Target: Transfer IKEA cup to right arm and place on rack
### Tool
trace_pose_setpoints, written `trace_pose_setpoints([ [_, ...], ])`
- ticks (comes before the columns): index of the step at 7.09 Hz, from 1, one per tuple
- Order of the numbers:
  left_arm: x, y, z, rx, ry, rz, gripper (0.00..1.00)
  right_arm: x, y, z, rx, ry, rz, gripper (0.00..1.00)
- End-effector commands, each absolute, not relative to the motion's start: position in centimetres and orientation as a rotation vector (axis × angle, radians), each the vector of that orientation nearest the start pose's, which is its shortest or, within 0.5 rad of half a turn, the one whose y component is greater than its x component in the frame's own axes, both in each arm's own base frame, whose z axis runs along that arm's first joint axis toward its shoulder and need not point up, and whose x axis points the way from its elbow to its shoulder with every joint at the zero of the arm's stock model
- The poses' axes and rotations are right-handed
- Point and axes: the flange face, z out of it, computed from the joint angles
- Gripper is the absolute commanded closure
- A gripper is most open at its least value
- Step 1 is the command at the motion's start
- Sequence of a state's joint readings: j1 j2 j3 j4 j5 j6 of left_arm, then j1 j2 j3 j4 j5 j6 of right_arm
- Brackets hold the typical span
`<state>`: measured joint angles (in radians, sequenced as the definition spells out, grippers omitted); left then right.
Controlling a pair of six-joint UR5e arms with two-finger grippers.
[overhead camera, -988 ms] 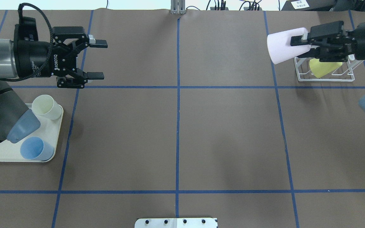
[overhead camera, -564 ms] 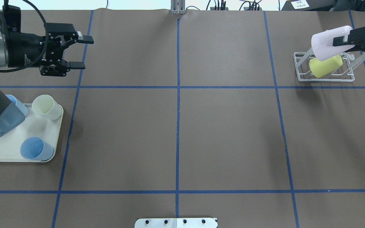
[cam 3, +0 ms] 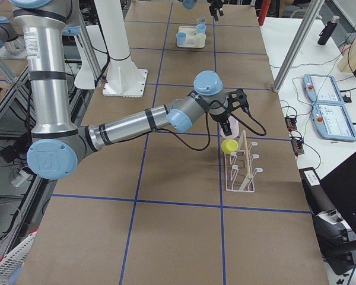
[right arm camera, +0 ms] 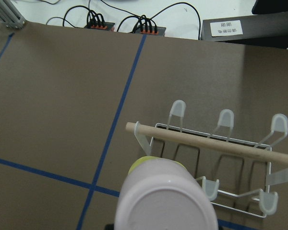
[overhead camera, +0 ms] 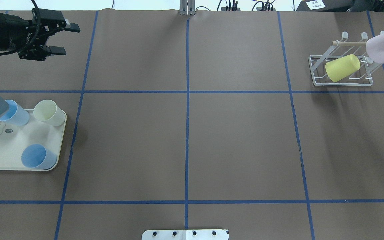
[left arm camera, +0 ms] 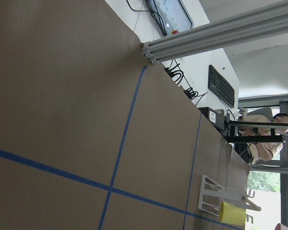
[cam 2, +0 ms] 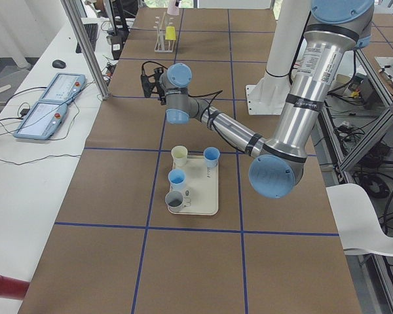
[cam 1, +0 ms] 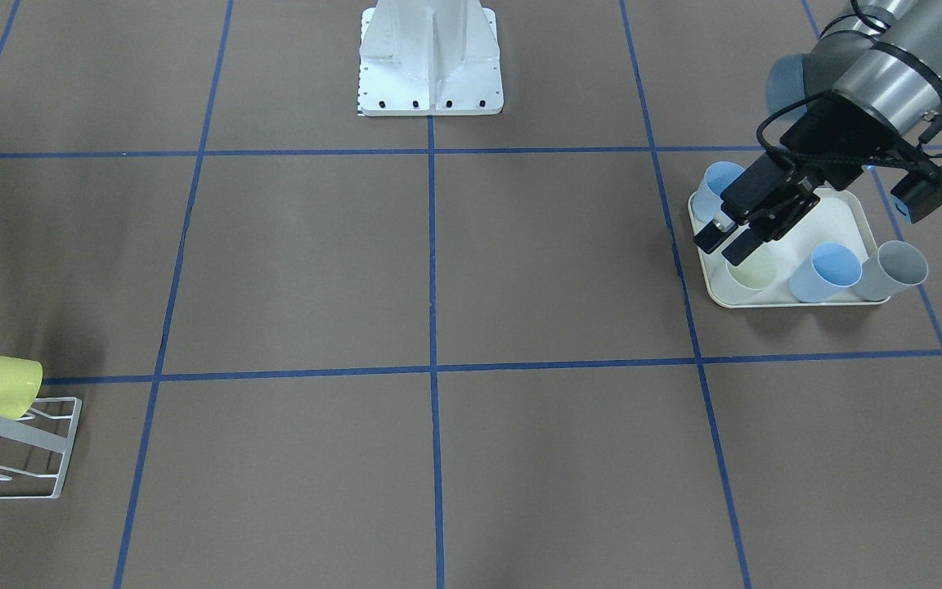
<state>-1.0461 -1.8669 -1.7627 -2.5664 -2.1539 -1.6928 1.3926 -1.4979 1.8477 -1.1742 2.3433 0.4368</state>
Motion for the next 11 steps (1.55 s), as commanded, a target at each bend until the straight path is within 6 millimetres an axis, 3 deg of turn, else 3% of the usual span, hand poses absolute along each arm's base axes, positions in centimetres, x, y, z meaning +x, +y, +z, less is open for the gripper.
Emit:
trace_pose_setpoints([
  [1,21.0,-52.6,29.3,0.231,1.484,-0.500,0.00,-4.2,-54.1,44.6,0.395,-0.809,-0.059,1.00],
  [3,21.1,-52.6,29.5,0.232,1.481,-0.503,0.00,-4.8,-55.2,47.6,0.354,-0.772,-0.041,1.00],
  [5,21.1,-52.5,29.4,0.232,1.482,-0.504,0.00,-5.5,-56.0,47.2,0.350,-0.771,-0.047,1.00],
  [7,21.0,-52.4,29.2,0.234,1.485,-0.501,0.00,-6.5,-56.6,48.9,0.320,-0.769,-0.053,1.00],
  [11,21.1,-52.4,29.1,0.237,1.487,-0.501,0.00,-7.6,-58.1,49.7,0.297,-0.766,-0.058,1.00],
])
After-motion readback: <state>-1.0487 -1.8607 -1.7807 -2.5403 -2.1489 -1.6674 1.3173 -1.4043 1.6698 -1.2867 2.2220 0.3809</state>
